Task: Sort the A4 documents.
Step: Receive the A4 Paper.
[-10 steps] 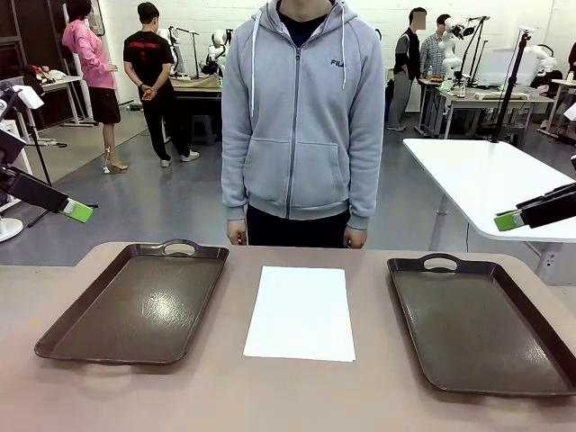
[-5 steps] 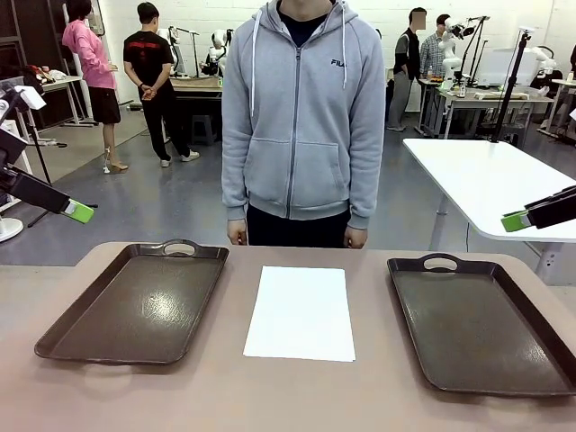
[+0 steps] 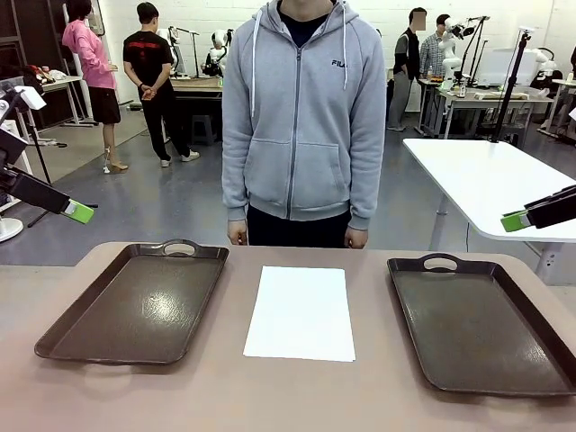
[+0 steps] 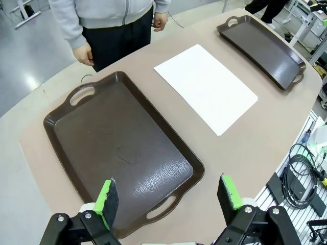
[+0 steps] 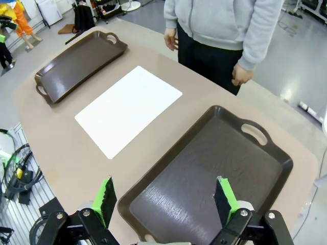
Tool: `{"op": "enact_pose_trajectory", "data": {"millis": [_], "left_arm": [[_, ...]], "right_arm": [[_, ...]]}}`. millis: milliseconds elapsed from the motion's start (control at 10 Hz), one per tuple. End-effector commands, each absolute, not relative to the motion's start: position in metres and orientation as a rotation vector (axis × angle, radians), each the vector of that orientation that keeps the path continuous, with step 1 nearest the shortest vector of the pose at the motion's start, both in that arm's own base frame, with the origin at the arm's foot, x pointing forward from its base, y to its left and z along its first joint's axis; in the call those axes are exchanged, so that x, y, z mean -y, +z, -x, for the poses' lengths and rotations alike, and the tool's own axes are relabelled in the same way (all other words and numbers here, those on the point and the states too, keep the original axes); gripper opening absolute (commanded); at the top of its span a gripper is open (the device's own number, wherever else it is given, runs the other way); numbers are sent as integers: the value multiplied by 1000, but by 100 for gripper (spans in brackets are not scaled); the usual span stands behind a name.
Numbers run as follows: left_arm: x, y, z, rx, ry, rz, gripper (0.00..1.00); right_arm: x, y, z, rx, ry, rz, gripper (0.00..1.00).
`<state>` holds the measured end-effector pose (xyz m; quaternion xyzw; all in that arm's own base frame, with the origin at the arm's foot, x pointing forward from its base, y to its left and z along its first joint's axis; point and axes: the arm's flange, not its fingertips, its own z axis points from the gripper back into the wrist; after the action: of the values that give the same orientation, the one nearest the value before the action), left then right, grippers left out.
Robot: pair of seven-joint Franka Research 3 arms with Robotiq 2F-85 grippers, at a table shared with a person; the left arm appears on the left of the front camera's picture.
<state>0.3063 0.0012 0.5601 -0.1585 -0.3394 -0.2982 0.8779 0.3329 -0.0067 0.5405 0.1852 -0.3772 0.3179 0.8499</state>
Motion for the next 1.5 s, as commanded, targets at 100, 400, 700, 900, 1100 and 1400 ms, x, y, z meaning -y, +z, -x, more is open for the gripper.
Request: {"op": "enact_pose_trajectory", "data": {"millis": [100, 400, 700, 900, 1100, 1400], "left_arm": [[-1, 560, -307, 710, -620, 329, 100], [-1, 560, -307, 710, -620, 329, 100], [-1, 560, -307, 710, -620, 329, 100], [-1, 560, -307, 710, -620, 329, 100], [-1, 560, -307, 710, -620, 329, 100], [-1, 560, -307, 710, -620, 329, 100]], "right_arm": [[7, 539, -334, 796, 670, -400, 100], [7, 539, -334, 796, 670, -400, 100], [7, 539, -334, 796, 670, -400, 100], [7, 539, -334, 796, 670, -400, 100], [7, 539, -334, 796, 670, -400, 100], [7, 539, -334, 796, 670, -400, 100]]}}
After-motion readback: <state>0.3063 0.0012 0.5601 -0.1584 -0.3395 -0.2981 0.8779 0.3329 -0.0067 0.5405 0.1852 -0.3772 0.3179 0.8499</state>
